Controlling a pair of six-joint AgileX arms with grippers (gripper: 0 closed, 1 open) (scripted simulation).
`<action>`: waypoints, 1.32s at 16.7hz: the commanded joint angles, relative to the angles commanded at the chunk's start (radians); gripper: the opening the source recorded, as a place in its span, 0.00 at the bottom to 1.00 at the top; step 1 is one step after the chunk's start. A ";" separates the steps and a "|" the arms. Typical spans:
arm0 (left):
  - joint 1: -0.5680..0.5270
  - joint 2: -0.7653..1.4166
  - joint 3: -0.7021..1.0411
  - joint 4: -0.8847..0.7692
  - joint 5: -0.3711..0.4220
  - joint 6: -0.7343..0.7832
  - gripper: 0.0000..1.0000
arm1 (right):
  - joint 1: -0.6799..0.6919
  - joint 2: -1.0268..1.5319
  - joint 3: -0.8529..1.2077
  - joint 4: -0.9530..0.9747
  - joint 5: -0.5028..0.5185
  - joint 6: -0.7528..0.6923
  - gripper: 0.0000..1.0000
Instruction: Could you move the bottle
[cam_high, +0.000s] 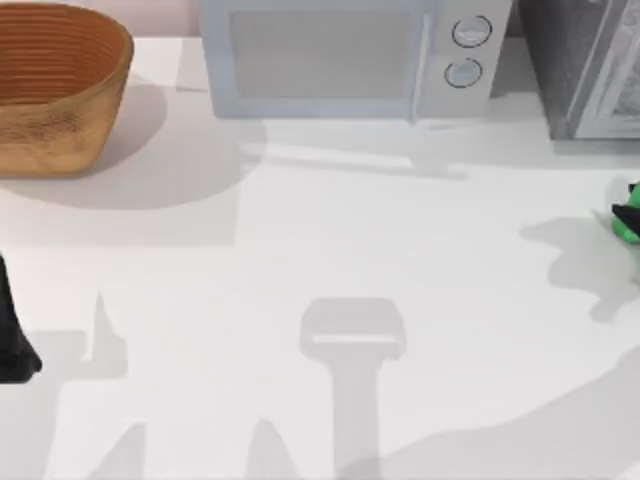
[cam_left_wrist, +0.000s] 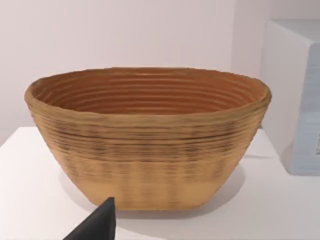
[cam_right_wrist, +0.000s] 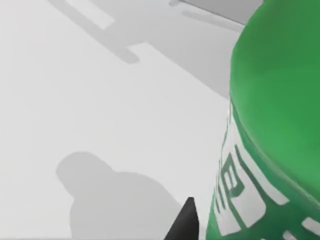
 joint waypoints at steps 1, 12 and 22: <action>0.000 0.000 0.000 0.000 0.000 0.000 1.00 | -0.065 -0.016 0.016 -0.089 -0.061 -0.055 0.00; 0.000 0.000 0.000 0.000 0.000 0.000 1.00 | -0.393 -0.127 0.107 -0.481 -0.371 -0.349 0.00; 0.000 0.000 0.000 0.000 0.000 0.000 1.00 | -0.328 -0.029 0.077 -0.111 -0.329 -0.115 0.00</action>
